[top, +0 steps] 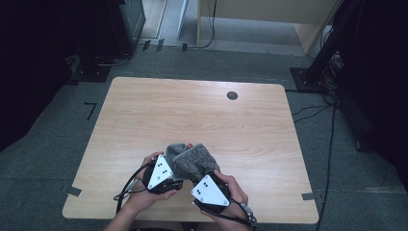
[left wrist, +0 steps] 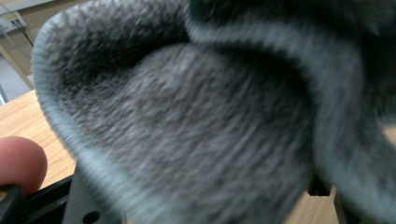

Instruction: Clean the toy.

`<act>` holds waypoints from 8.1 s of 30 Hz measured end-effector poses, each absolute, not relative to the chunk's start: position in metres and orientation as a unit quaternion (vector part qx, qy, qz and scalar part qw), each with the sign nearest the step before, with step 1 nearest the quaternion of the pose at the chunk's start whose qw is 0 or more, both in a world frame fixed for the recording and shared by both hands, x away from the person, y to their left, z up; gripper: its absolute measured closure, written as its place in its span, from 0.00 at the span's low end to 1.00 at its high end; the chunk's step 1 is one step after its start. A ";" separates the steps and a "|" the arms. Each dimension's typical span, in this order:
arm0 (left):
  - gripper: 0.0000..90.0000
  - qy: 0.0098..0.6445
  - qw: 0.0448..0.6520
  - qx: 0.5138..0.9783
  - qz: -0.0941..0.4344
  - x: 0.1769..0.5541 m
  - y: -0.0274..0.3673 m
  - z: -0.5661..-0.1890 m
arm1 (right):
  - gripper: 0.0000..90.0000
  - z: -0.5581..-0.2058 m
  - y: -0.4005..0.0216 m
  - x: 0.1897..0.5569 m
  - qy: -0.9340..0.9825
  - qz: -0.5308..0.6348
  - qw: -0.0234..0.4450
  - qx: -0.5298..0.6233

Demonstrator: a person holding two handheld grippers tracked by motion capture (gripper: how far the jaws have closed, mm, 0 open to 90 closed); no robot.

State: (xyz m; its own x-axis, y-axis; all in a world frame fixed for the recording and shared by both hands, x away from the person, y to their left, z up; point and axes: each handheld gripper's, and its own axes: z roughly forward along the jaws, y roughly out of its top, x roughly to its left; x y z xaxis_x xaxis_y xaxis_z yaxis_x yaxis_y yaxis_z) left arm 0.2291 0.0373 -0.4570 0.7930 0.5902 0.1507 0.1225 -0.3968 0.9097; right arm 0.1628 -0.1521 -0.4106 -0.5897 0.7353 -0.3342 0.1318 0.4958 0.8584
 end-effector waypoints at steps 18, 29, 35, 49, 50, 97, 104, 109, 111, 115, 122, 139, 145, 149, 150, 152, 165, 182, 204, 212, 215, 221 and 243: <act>0.39 0.190 0.525 0.799 0.223 0.225 0.041 -0.454 | 0.78 -0.397 -0.195 0.177 0.731 0.466 0.354 0.352; 0.39 0.179 0.565 0.780 0.201 0.225 0.052 -0.446 | 0.78 -0.402 -0.205 0.187 0.738 0.477 0.313 0.362; 0.39 0.173 0.580 0.771 0.199 0.224 0.058 -0.441 | 0.78 -0.405 -0.202 0.189 0.756 0.496 0.270 0.332; 0.39 0.152 0.462 0.823 0.292 0.214 0.028 -0.451 | 0.76 -0.413 -0.149 0.158 0.790 0.427 0.368 0.240; 0.39 0.153 0.467 0.823 0.286 0.215 0.030 -0.451 | 0.77 -0.414 -0.150 0.160 0.791 0.425 0.366 0.245; 0.39 0.133 0.501 0.816 0.256 0.213 0.033 -0.451 | 0.78 -0.401 -0.181 0.176 0.758 0.484 0.279 0.336; 0.39 0.128 0.501 0.817 0.254 0.212 0.032 -0.450 | 0.77 -0.395 -0.176 0.167 0.757 0.515 0.262 0.305; 0.39 0.128 0.512 0.814 0.243 0.213 0.035 -0.449 | 0.77 -0.401 -0.174 0.170 0.764 0.520 0.236 0.299; 0.39 0.129 0.514 0.813 0.242 0.213 0.035 -0.449 | 0.77 -0.399 -0.180 0.173 0.758 0.500 0.269 0.321; 0.39 0.127 0.510 0.814 0.247 0.213 0.034 -0.449 | 0.77 -0.396 -0.194 0.178 0.739 0.506 0.262 0.360; 0.39 0.126 0.511 0.815 0.244 0.213 0.035 -0.448 | 0.77 -0.399 -0.171 0.169 0.770 0.512 0.237 0.299; 0.39 0.149 0.584 0.776 0.183 0.226 0.065 -0.439 | 0.79 -0.414 -0.223 0.202 0.723 0.581 0.134 0.349; 0.39 0.151 0.594 0.770 0.178 0.227 0.070 -0.437 | 0.79 -0.422 -0.230 0.210 0.729 0.551 0.146 0.378; 0.39 0.147 0.594 0.771 0.174 0.226 0.065 -0.438 | 0.78 -0.411 -0.231 0.202 0.706 0.597 0.144 0.353; 0.39 0.147 0.597 0.770 0.170 0.225 0.065 -0.438 | 0.78 -0.411 -0.228 0.201 0.713 0.594 0.144 0.343; 0.39 0.150 0.597 0.770 0.170 0.225 0.066 -0.437 | 0.78 -0.415 -0.223 0.201 0.726 0.586 0.138 0.334; 0.39 0.241 0.562 0.771 0.178 0.244 0.065 -0.453 | 0.78 -0.442 -0.250 0.224 0.718 0.491 0.207 0.448; 0.39 0.342 0.414 0.817 0.212 0.264 0.042 -0.497 | 0.74 -0.481 -0.260 0.238 0.726 0.413 0.268 0.480; 0.39 0.371 0.394 0.817 0.200 0.269 0.040 -0.511 | 0.78 -0.513 -0.257 0.253 0.756 0.360 0.227 0.497; 0.18 0.380 0.419 0.807 0.170 0.269 0.045 -0.504 | 0.37 -0.509 -0.260 0.253 0.761 0.396 0.195 0.476; 0.11 0.375 0.427 0.804 0.176 0.267 0.050 -0.494 | 0.13 -0.498 -0.261 0.252 0.754 0.410 0.203 0.471; 0.03 0.371 0.450 0.790 0.191 0.266 0.070 -0.474 | 0.00 -0.472 -0.271 0.250 0.751 0.419 0.201 0.469; 0.00 0.439 0.440 0.752 0.219 0.247 0.170 -0.478 | 0.00 -0.475 -0.369 0.226 0.714 0.392 0.226 0.535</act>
State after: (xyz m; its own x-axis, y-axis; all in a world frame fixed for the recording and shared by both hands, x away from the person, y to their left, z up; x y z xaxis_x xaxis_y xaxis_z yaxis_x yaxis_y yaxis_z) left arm 0.2475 0.1702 -0.4780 0.5187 0.8530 -0.0573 0.4683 -0.2274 0.8538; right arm 0.2260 -0.3689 -0.4749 -0.3256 0.9405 0.0968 0.5866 0.1207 0.8008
